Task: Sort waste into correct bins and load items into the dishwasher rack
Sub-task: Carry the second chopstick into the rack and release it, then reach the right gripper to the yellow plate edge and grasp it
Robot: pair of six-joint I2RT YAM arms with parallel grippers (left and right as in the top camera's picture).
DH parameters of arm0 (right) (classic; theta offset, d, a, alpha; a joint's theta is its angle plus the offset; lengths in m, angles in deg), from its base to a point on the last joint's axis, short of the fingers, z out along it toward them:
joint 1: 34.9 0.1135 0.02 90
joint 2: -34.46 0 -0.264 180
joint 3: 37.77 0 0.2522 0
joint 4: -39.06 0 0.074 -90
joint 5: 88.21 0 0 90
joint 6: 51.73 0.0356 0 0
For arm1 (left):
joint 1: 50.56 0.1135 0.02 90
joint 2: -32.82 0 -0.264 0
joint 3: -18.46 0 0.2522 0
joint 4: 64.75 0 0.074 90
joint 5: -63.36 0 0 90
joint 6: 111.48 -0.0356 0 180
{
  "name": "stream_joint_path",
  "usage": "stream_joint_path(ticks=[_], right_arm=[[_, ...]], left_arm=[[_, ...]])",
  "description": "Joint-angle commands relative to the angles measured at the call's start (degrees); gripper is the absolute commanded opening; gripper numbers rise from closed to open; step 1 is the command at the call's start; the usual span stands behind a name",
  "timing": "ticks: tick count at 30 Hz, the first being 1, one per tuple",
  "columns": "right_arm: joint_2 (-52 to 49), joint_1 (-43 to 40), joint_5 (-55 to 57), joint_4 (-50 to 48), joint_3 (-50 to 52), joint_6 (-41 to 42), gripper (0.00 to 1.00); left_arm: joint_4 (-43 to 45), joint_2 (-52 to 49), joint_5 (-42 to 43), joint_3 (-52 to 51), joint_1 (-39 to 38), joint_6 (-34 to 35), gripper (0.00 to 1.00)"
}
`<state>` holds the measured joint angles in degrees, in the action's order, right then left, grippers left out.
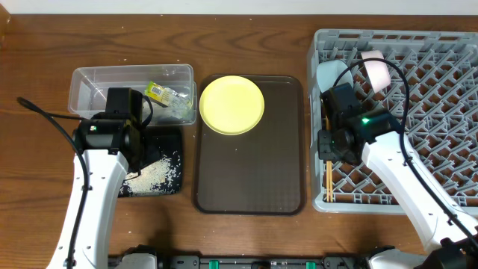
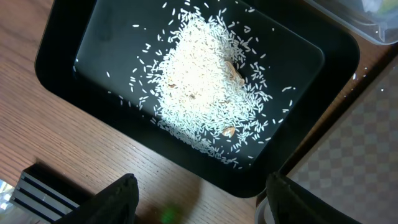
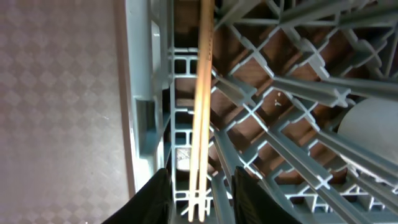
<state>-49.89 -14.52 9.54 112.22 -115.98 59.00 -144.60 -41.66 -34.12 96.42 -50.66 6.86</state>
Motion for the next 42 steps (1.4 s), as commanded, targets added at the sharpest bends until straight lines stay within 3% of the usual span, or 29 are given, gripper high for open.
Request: stream_joint_path(ticks=[1, 10, 19, 31, 36, 42], right_arm=[[0.0, -0.4, 0.6, -0.4, 0.1, -0.2, 0.33], [0.2, 0.4, -5.1, -8.1, -1.5, -0.8, 0.42], [-1.5, 5.5, -10.6, -31.8, -2.2, -1.1, 0.51], [-20.4, 10.0, -8.0, -49.9, -2.2, -1.0, 0.54], [-27.3, 11.1, -8.0, -54.4, -2.2, 0.5, 0.60], [-32.6, 12.0, -8.0, -54.4, -2.2, 3.5, 0.54]], left_arm=[[-0.3, 0.0, -0.5, -0.2, 0.2, 0.3, 0.69], [-0.3, 0.0, -0.5, -0.2, 0.2, 0.3, 0.69], [-0.3, 0.0, -0.5, -0.2, 0.2, 0.3, 0.69], [-0.3, 0.0, -0.5, -0.2, 0.2, 0.3, 0.69], [-0.3, 0.0, -0.5, -0.2, 0.2, 0.3, 0.68], [-0.3, 0.0, -0.5, -0.2, 0.2, 0.3, 0.69]])
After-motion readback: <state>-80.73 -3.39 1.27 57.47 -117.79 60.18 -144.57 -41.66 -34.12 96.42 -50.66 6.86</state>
